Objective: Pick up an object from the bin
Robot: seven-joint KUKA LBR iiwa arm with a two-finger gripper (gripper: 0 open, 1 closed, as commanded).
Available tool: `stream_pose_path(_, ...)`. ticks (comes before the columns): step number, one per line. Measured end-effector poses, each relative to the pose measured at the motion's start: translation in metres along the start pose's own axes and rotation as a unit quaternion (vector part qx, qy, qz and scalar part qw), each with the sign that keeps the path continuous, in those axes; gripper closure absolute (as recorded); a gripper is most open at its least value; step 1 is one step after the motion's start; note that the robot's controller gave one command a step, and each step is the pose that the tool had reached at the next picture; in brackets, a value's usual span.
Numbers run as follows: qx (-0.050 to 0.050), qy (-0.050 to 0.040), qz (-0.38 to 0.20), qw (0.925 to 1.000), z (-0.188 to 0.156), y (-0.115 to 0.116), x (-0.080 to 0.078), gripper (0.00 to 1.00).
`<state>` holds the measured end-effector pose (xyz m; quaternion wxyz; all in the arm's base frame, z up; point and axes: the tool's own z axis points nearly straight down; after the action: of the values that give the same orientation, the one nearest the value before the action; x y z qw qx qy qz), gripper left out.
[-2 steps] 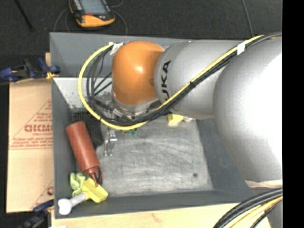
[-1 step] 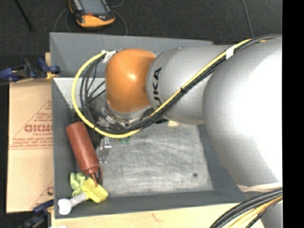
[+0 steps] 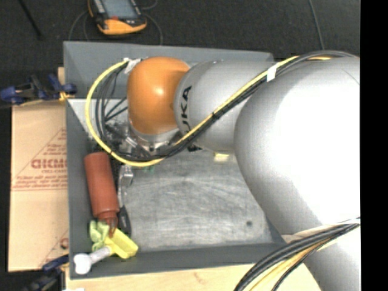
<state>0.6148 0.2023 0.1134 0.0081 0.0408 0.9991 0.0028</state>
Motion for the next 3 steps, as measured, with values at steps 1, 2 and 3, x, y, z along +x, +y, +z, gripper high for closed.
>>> stream_pose_path(1,0.001,-0.0004,0.026,0.9997,0.015,0.002,0.019,0.00)
stream_pose_path(2,0.006,0.0261,0.044,0.9987,0.036,0.003,-0.029,1.00)
stream_pose_path(3,0.006,0.0261,0.044,0.9987,0.036,0.003,-0.029,1.00)
